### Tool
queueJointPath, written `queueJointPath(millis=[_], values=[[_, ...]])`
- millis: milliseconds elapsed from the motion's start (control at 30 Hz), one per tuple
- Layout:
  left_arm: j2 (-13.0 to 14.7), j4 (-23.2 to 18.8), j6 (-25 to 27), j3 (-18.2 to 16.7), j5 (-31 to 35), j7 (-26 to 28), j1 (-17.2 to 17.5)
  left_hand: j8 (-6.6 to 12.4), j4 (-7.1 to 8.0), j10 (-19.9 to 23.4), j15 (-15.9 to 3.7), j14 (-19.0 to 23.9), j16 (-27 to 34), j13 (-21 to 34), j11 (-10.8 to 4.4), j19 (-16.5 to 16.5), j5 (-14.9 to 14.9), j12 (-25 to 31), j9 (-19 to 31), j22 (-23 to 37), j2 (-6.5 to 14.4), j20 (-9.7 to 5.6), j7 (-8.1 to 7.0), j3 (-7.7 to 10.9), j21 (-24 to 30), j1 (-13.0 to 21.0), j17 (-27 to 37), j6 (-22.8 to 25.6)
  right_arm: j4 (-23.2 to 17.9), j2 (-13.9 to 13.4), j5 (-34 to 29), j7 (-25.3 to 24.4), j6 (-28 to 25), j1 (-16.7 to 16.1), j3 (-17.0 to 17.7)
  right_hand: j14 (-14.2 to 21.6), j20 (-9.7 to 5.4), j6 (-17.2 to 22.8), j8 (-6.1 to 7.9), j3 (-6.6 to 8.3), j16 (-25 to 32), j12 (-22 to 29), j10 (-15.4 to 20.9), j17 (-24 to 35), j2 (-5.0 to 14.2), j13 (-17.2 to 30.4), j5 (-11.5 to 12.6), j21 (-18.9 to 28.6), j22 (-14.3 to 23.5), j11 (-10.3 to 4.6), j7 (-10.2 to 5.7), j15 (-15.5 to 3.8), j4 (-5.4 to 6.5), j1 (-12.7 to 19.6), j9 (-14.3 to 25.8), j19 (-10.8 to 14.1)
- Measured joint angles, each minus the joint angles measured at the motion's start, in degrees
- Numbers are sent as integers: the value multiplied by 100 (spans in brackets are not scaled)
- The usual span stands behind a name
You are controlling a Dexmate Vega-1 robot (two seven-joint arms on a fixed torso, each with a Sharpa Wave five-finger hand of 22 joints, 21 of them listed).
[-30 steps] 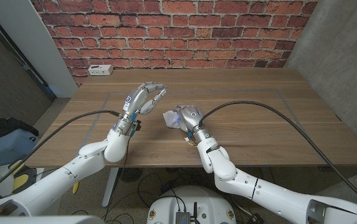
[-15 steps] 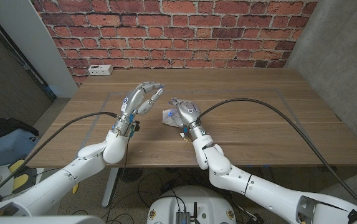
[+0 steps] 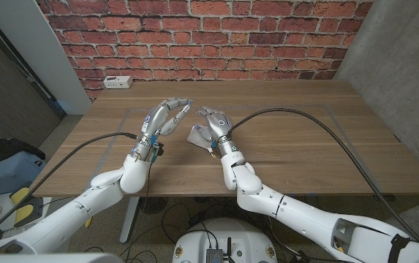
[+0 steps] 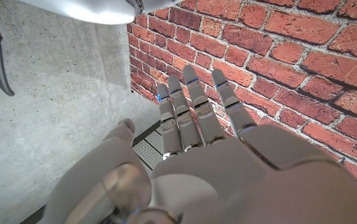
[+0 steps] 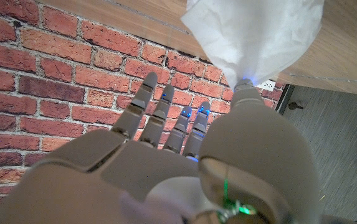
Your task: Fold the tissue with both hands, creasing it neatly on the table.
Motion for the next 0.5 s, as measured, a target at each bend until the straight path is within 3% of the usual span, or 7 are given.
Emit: queueJointPath(millis=[100, 233, 500], values=[[12, -2, 1, -14, -68, -144, 14, 90, -24, 0, 0, 0, 0, 24, 0, 35, 0, 0, 0, 0, 0, -35, 21, 24, 23, 0, -13, 216, 152, 96, 37, 58, -57, 140, -88, -82, 40, -2, 0, -54, -1, 0, -61, 0, -64, -27, 20, -31, 0, 60, 1, -2, 9, -64, 0, -44], [60, -65, 70, -63, -140, -338, 60, 262, -146, 209, -49, 179, 0, 55, 5, 231, 0, 68, 0, 0, 0, -106, 179, 146, 136, 0, -35, 788, 357, 222, 131, 256, -187, 326, -220, -233, 93, -98, 0, -116, -85, 0, -124, 0, -128, -27, 41, -77, 0, 124, 50, -9, 29, -128, 0, -155], [269, -433, 533, -201, -263, -915, 240, 311, -480, 517, -113, 423, 46, 57, -42, 469, 0, 140, 0, 27, 54, -158, 245, 481, 279, 267, -68, 1171, 835, 491, 268, 512, -420, 687, -491, -375, 121, -179, -26, -169, -107, 0, -218, 0, -164, -27, 88, -129, 1, 111, 72, 11, 37, -163, 0, -266]])
